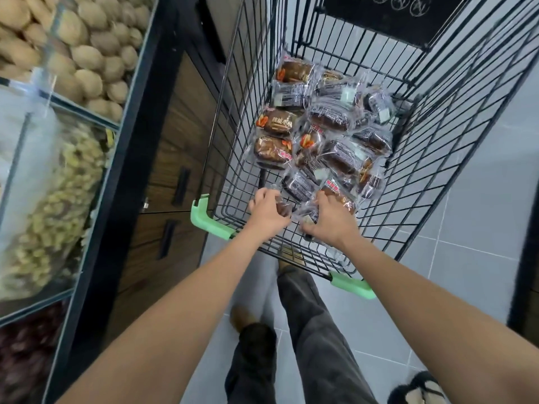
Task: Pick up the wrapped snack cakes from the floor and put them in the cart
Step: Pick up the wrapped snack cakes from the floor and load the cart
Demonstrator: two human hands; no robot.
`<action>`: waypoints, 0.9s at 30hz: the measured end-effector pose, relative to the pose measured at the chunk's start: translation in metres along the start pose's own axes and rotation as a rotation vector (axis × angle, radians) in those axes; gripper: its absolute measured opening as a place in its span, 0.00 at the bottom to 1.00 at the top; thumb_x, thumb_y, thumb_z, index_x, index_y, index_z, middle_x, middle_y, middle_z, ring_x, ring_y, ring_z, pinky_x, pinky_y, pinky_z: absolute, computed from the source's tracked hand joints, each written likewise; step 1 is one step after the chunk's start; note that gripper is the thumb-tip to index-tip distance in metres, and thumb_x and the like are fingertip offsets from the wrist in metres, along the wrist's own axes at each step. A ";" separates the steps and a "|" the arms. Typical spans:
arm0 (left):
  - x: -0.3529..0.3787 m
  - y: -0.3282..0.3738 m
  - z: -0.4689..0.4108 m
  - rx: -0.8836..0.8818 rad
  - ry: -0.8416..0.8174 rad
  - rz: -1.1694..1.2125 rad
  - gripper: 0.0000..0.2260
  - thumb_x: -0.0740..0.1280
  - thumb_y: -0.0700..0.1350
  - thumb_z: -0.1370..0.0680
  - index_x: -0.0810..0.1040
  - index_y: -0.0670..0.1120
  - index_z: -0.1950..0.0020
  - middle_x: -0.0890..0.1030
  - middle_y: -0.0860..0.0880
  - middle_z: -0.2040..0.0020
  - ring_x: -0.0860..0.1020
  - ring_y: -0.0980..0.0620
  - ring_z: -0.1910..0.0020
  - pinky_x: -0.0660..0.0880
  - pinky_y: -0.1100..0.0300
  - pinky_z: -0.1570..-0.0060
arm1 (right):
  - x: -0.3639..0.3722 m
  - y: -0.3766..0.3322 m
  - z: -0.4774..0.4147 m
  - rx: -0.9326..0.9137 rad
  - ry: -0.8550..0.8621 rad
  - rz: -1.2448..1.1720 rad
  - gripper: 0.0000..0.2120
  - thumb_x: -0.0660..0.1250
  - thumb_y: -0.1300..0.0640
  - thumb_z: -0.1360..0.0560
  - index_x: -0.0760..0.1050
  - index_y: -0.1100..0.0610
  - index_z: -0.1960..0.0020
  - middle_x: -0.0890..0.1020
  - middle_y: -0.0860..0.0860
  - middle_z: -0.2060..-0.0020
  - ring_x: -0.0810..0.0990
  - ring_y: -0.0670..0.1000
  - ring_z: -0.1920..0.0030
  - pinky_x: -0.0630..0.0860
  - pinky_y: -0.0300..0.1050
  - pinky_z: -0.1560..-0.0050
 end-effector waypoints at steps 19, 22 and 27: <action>0.008 0.002 -0.001 0.013 -0.021 0.181 0.19 0.63 0.34 0.24 0.72 0.47 0.35 0.72 0.47 0.35 0.74 0.53 0.46 0.74 0.63 0.54 | 0.021 0.009 0.000 0.025 -0.088 -0.044 0.39 0.72 0.50 0.29 0.55 0.56 0.26 0.67 0.56 0.32 0.70 0.58 0.34 0.72 0.55 0.37; 0.005 0.004 0.004 0.028 -0.001 0.187 0.19 0.63 0.34 0.24 0.72 0.48 0.34 0.72 0.49 0.34 0.73 0.54 0.45 0.71 0.63 0.53 | 0.017 0.005 0.001 0.004 -0.094 -0.025 0.38 0.72 0.51 0.29 0.56 0.56 0.26 0.69 0.57 0.33 0.70 0.58 0.34 0.70 0.55 0.36; -0.019 0.005 0.019 0.052 0.099 0.224 0.22 0.65 0.36 0.24 0.68 0.48 0.31 0.69 0.48 0.32 0.72 0.53 0.41 0.67 0.63 0.48 | 0.002 -0.011 0.005 -0.061 -0.100 -0.020 0.33 0.70 0.52 0.29 0.60 0.55 0.28 0.72 0.54 0.37 0.72 0.56 0.37 0.73 0.55 0.38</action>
Point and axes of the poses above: each hand's wrist, its own z-axis away from the middle knuckle, its own x-axis out of the palm, y = z × x, the point moved 9 cm from there along -z, towards the middle knuckle
